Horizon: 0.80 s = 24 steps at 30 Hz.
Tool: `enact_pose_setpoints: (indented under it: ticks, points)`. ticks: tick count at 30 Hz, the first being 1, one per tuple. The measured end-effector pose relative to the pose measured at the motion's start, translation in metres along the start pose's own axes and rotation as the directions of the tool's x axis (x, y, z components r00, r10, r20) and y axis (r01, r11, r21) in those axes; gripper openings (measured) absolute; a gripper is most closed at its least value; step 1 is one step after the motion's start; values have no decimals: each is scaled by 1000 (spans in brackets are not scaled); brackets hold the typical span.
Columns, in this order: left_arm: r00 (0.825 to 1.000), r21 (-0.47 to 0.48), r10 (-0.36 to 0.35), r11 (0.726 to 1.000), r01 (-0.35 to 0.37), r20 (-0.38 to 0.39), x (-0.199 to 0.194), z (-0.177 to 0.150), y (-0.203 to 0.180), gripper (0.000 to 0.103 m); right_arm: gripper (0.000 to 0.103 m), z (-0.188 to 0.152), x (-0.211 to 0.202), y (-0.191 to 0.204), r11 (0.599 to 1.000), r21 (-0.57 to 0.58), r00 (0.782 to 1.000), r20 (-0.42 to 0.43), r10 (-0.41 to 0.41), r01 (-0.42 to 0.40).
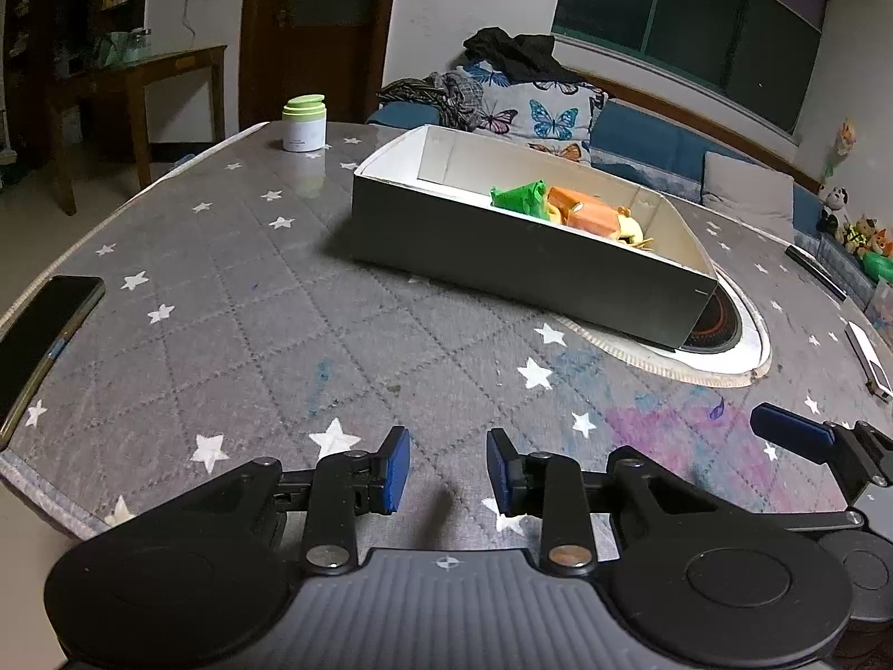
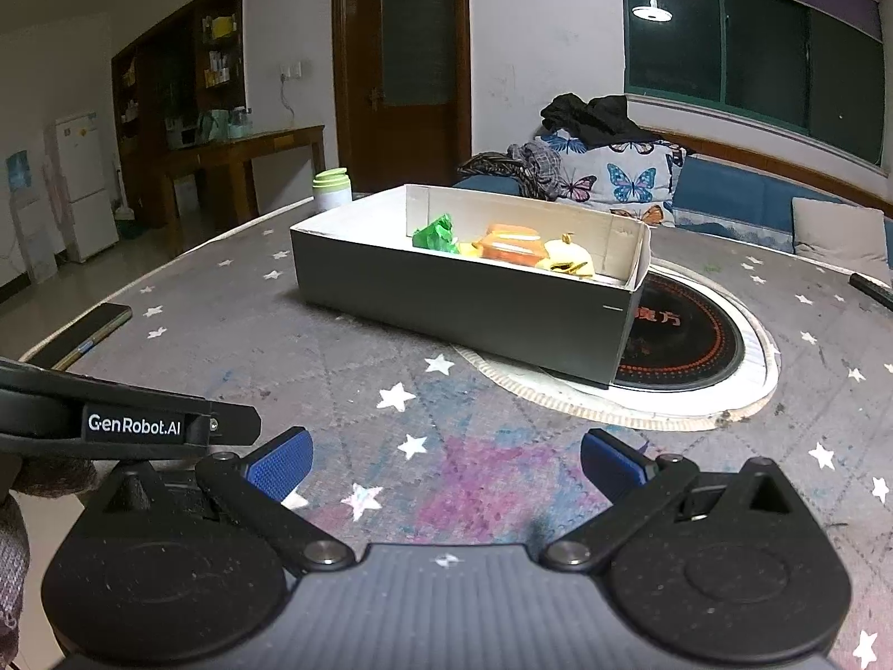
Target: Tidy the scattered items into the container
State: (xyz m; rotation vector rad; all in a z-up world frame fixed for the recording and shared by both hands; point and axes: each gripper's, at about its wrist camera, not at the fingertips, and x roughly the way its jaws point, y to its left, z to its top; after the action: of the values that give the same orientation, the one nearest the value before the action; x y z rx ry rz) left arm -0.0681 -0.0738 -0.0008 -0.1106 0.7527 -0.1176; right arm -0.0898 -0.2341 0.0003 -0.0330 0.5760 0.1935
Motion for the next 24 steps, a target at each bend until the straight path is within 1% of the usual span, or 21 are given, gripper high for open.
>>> enact_pose_setpoints:
  ticks: [4,6,8,17,24]
  points:
    - [1000,-13,6,1000,-6,8,-3,-2,2,32,103,-1,-4,1,1000,-7,1000,8,-2,2]
    - [999,4,17,1000,-17,33,-5,-4,0,32,103,-1,-6,2,1000,-8,1000,10,-2,2]
    - [999,18,20,1000,-21,42,-7,-4,-1,32,103,-1,-7,3,1000,-13,1000,11,-2,2]
    - [1000,7,21,1000,-21,12,-4,0,3,32,103,2,-6,6,999,-32,1000,7,1,-1]
    - [1000,13,7,1000,-8,14,-1,3,0,32,103,2,-3,3,1000,-27,1000,-6,-8,8]
